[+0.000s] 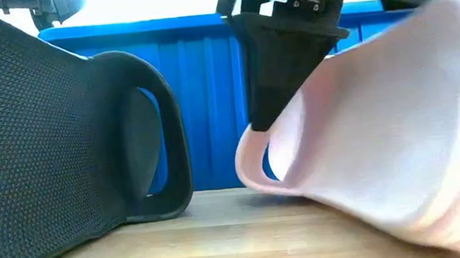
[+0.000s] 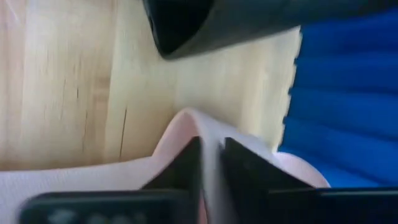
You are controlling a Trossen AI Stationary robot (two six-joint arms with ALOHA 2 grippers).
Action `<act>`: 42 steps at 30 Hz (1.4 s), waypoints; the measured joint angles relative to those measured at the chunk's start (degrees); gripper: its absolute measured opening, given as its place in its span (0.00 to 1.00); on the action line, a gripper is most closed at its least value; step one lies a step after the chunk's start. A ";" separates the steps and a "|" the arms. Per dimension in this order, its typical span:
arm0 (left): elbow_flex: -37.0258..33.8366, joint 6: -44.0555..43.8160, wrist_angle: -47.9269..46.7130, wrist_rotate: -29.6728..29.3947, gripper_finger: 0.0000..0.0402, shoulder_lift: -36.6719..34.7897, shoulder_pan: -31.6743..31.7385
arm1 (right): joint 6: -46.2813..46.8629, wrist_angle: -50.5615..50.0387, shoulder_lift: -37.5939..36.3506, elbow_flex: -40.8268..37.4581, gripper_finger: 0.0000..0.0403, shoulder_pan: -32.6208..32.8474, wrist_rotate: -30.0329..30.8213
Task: Pick and place slides into bin
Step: Put the pink slide into the blue bin
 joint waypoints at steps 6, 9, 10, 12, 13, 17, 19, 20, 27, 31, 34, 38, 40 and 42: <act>0.00 0.02 -1.24 -0.02 0.46 0.00 0.01 | 2.55 -1.50 0.00 0.00 0.03 0.13 -0.99; -0.13 -0.02 -1.27 -0.02 0.46 0.00 0.01 | 2.75 -1.87 -0.41 0.20 0.03 0.30 -1.01; -0.15 -0.02 -1.25 -0.02 0.46 -0.01 0.00 | 2.75 -2.00 -0.63 0.52 0.03 0.31 -1.04; -0.27 -0.02 -1.25 -0.02 0.46 -0.02 0.01 | 2.76 -2.66 -1.25 1.35 0.02 0.35 -1.21; -0.33 -0.02 -1.26 -0.02 0.46 -0.02 0.00 | 2.78 -3.21 -1.52 1.91 0.02 0.37 -1.23; -0.49 -0.02 -1.22 -0.04 0.46 -0.02 0.01 | 3.04 -5.56 -3.40 4.51 0.02 0.50 -0.91; -0.70 -0.02 -1.25 -0.05 0.46 -0.04 -0.01 | 3.61 -6.11 -5.24 4.80 0.02 0.52 -0.88; -0.78 -0.02 -1.25 -0.07 0.46 -0.04 0.00 | 4.32 -6.21 -6.22 4.70 0.02 0.56 -0.88; -0.87 -0.02 -1.20 -0.22 0.46 -0.04 0.01 | 10.61 -6.21 -11.85 4.78 0.02 0.55 -0.66; -0.90 -0.02 -1.20 -0.20 0.46 -0.07 0.01 | 13.85 -5.70 -15.53 4.85 0.02 0.55 -0.28; -0.96 -0.02 -1.20 -0.20 0.46 -0.07 0.00 | 15.60 -4.36 -17.91 4.85 0.02 0.52 0.27; -0.96 -0.02 -1.17 -0.17 0.46 -0.07 -0.01 | 15.77 0.42 -21.20 4.89 0.02 0.51 2.64; -0.96 -0.04 -1.16 -0.15 0.46 -0.12 0.01 | 15.45 3.61 -22.93 4.92 0.02 0.40 4.02; -0.96 -0.04 -1.11 -0.15 0.46 -0.15 0.00 | 14.52 6.57 -24.49 4.92 0.02 0.25 5.75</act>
